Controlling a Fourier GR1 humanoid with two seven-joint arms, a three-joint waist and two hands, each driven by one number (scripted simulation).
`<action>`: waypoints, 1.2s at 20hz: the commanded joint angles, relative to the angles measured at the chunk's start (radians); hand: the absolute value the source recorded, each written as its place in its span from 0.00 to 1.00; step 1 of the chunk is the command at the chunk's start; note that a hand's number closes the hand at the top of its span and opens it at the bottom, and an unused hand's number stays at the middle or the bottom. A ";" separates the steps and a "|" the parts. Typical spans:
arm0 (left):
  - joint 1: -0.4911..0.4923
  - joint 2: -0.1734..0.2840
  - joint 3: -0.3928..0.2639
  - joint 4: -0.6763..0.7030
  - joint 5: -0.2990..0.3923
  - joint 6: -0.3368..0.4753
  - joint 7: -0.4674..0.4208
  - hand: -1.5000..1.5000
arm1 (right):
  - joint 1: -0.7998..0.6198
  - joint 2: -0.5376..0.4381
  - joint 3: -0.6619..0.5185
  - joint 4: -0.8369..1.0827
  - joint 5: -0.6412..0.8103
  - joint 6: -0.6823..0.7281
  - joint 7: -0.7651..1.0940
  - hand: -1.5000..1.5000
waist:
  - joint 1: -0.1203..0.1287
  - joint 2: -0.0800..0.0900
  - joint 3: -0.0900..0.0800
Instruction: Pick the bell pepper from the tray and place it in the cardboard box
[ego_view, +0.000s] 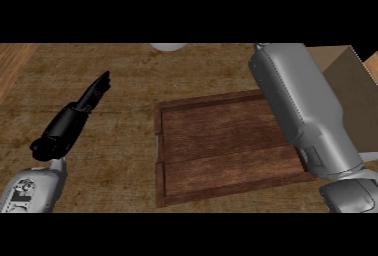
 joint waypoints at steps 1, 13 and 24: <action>0.008 -0.005 -0.004 0.007 -0.004 -0.008 -0.013 0.50 | 0.011 -0.085 -0.065 0.014 -0.007 -0.069 0.014 1.00 | -0.011 -0.001 0.000; 0.084 -0.036 -0.028 -0.069 -0.040 0.021 0.003 0.50 | 0.126 -0.261 -0.215 0.081 -0.190 0.222 -0.133 1.00 | -0.013 -0.005 0.001; 0.044 0.011 0.051 0.000 0.005 -0.031 -0.024 0.50 | 0.315 -0.302 -0.277 -0.047 -0.363 0.547 -0.158 1.00 | -0.031 -0.009 0.000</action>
